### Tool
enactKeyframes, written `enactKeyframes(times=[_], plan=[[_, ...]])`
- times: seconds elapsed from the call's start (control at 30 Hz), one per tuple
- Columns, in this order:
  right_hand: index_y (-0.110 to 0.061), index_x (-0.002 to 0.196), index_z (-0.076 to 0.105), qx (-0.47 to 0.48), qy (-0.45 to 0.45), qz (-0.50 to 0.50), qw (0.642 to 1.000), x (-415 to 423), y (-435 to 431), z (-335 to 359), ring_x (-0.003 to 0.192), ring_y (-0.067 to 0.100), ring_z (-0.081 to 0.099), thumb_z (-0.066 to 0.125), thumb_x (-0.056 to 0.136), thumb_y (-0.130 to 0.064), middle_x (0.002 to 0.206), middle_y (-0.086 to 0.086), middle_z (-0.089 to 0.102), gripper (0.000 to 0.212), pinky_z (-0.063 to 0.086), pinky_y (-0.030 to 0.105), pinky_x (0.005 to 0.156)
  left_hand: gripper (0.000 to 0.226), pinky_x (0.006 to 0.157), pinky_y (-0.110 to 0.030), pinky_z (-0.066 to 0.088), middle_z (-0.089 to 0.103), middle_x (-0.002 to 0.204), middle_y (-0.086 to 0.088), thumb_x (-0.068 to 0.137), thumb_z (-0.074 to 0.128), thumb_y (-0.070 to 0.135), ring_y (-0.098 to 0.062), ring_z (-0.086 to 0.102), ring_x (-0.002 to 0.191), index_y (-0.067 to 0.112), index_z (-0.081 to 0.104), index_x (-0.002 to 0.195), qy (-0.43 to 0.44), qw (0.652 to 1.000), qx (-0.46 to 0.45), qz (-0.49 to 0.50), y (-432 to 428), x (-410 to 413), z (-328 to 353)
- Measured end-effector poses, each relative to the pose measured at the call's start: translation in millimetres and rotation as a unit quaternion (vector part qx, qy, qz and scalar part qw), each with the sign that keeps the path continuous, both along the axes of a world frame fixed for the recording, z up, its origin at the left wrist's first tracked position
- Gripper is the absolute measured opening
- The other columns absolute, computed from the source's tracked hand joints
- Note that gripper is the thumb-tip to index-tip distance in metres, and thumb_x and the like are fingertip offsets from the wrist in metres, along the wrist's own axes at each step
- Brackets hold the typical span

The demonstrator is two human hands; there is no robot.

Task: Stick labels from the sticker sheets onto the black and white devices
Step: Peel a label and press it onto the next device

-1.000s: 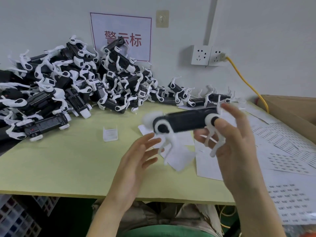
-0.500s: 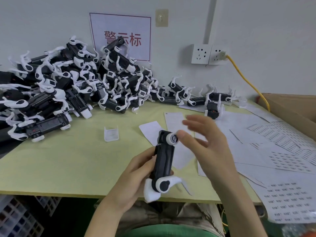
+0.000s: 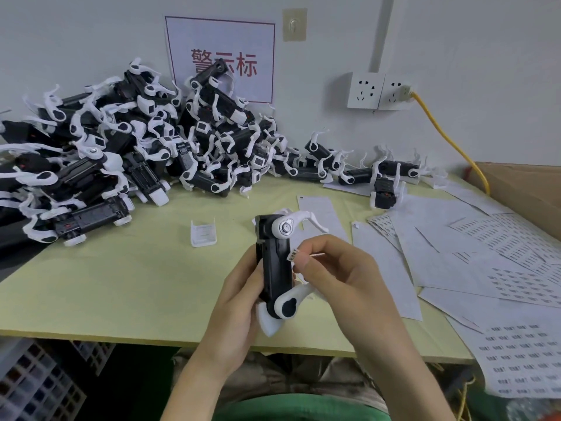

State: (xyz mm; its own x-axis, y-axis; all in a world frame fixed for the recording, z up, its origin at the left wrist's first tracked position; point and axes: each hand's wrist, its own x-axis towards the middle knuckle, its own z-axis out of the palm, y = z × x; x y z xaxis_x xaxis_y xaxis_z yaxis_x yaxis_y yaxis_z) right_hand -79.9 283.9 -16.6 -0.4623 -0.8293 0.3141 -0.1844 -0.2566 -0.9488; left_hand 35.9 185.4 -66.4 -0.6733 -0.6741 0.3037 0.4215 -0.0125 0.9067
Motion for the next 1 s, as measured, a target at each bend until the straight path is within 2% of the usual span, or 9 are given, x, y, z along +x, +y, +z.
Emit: enactKeyframes(times=[0.17,0.27,0.37,0.43,0.53,0.63,0.77,0.87,1.0], plan=[[-0.024,0.078,0.066,0.02,0.039,-0.013,0.999,0,0,-2,0.069,0.003,0.06,0.064,0.099,-0.018,0.07,-0.012,0.065,0.022,0.039,0.007,0.06,0.031,0.09,-0.033,0.049,0.067,0.12,-0.016,0.099,0.056,0.042,-0.024,0.062,0.108,0.028,0.07,0.123,-0.013,0.999,-0.036,0.017,2,-1,-1],[-0.026,0.078,0.064,0.045,0.076,-0.02,0.996,-4,0,-1,0.074,0.003,0.064,0.06,0.1,-0.023,0.074,-0.012,0.067,0.023,0.045,0.012,0.064,0.037,0.092,-0.034,0.051,0.069,0.121,-0.007,0.097,0.055,0.046,-0.021,0.065,0.114,0.029,0.067,0.128,-0.02,0.998,-0.053,0.025,0,-2,-3],[-0.027,0.08,0.063,0.063,0.098,-0.025,0.993,-8,0,0,0.08,0.005,0.068,0.059,0.101,-0.025,0.079,-0.011,0.07,0.022,0.054,0.024,0.076,0.038,0.104,-0.057,0.048,0.068,0.126,-0.006,0.098,0.055,0.047,-0.032,0.063,0.123,0.029,0.065,0.13,-0.032,0.997,-0.067,0.028,-1,-3,-7],[-0.03,0.078,0.063,0.066,0.103,-0.024,0.992,-9,1,0,0.079,0.005,0.069,0.059,0.101,-0.025,0.079,-0.012,0.07,0.024,0.056,0.027,0.078,0.037,0.107,-0.061,0.045,0.068,0.126,-0.006,0.098,0.054,0.047,-0.033,0.062,0.123,0.031,0.065,0.129,-0.038,0.996,-0.077,0.034,-2,-3,-9],[-0.031,0.077,0.063,0.071,0.104,-0.027,0.992,-10,2,-1,0.078,0.005,0.069,0.06,0.101,-0.025,0.078,-0.013,0.07,0.026,0.057,0.033,0.081,0.036,0.106,-0.062,0.044,0.068,0.125,-0.007,0.098,0.054,0.047,-0.034,0.062,0.122,0.03,0.065,0.129,-0.046,0.995,-0.081,0.044,-3,-3,-10],[-0.029,0.078,0.063,0.073,0.105,-0.03,0.991,-11,1,-1,0.077,0.006,0.069,0.06,0.101,-0.025,0.078,-0.013,0.07,0.023,0.057,0.033,0.08,0.036,0.105,-0.062,0.045,0.067,0.124,-0.009,0.099,0.054,0.046,-0.036,0.062,0.122,0.027,0.064,0.129,-0.046,0.995,-0.083,0.042,-3,-5,-12],[-0.031,0.076,0.062,0.071,0.109,-0.039,0.991,-11,1,-2,0.076,0.007,0.069,0.061,0.1,-0.026,0.08,-0.013,0.069,0.024,0.057,0.035,0.079,0.034,0.102,-0.05,0.048,0.068,0.123,-0.006,0.098,0.055,0.047,-0.028,0.064,0.118,0.031,0.066,0.126,-0.042,0.994,-0.086,0.047,-3,-6,-12],[-0.033,0.077,0.062,0.069,0.11,-0.043,0.991,-11,0,-3,0.076,0.009,0.069,0.061,0.1,-0.026,0.081,-0.013,0.069,0.025,0.057,0.038,0.08,0.034,0.102,-0.051,0.048,0.068,0.123,-0.006,0.098,0.054,0.047,-0.028,0.064,0.118,0.032,0.066,0.126,-0.039,0.994,-0.092,0.047,-3,-6,-13],[-0.032,0.078,0.063,0.069,0.112,-0.042,0.99,-12,0,-3,0.078,0.01,0.069,0.061,0.1,-0.026,0.083,-0.012,0.07,0.023,0.058,0.045,0.084,0.033,0.098,-0.044,0.049,0.069,0.121,-0.005,0.098,0.054,0.048,-0.024,0.065,0.115,0.033,0.066,0.125,-0.038,0.993,-0.1,0.049,-3,-6,-14]])
